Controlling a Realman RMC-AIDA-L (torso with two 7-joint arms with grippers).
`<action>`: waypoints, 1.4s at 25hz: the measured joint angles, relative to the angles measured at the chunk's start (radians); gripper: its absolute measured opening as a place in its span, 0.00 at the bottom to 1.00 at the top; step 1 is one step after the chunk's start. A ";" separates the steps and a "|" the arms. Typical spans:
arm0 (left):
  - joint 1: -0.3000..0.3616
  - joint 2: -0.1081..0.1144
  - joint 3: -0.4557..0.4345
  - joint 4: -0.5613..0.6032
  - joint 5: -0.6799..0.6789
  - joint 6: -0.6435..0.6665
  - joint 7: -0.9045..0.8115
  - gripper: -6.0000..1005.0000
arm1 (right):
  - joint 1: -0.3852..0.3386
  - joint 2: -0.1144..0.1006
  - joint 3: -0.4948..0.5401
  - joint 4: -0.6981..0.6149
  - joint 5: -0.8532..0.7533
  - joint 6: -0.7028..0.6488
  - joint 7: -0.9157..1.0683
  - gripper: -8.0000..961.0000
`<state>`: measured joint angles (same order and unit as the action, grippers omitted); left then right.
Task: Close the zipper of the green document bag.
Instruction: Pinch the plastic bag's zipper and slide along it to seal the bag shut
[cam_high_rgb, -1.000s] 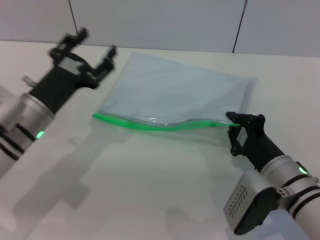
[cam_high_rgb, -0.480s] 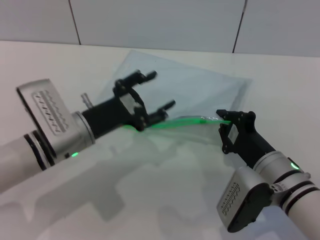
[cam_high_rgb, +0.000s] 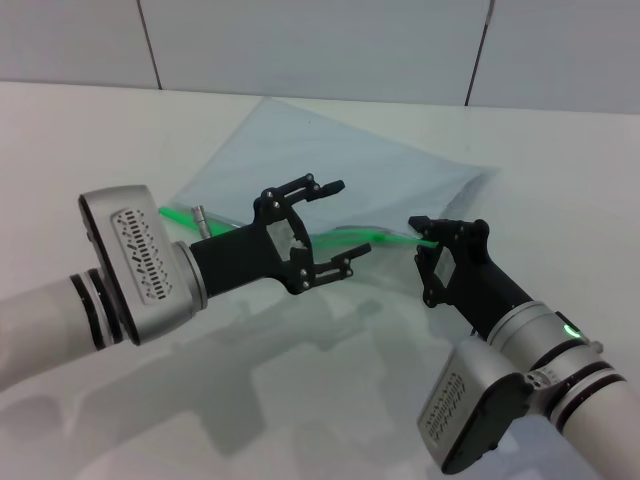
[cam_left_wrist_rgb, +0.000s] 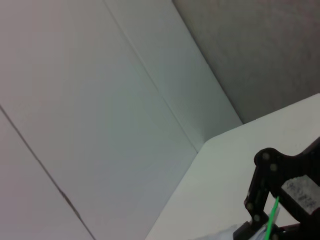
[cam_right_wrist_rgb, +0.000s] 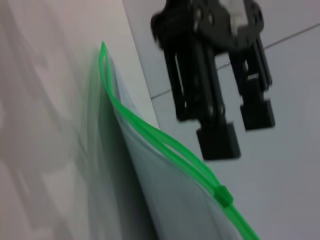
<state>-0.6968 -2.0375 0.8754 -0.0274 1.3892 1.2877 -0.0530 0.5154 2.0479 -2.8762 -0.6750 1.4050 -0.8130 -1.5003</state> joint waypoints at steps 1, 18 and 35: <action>-0.002 0.000 0.004 0.000 0.000 -0.001 0.010 0.58 | 0.000 0.000 0.000 -0.001 -0.005 0.000 0.000 0.06; -0.010 -0.001 0.036 0.000 -0.021 -0.022 0.188 0.57 | -0.008 0.000 0.000 -0.016 -0.068 -0.024 0.000 0.06; -0.010 -0.001 0.043 0.000 -0.017 -0.016 0.249 0.38 | -0.009 0.000 0.000 -0.024 -0.100 -0.018 -0.006 0.06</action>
<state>-0.7070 -2.0387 0.9183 -0.0277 1.3719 1.2716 0.1965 0.5062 2.0478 -2.8762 -0.6995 1.3051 -0.8311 -1.5063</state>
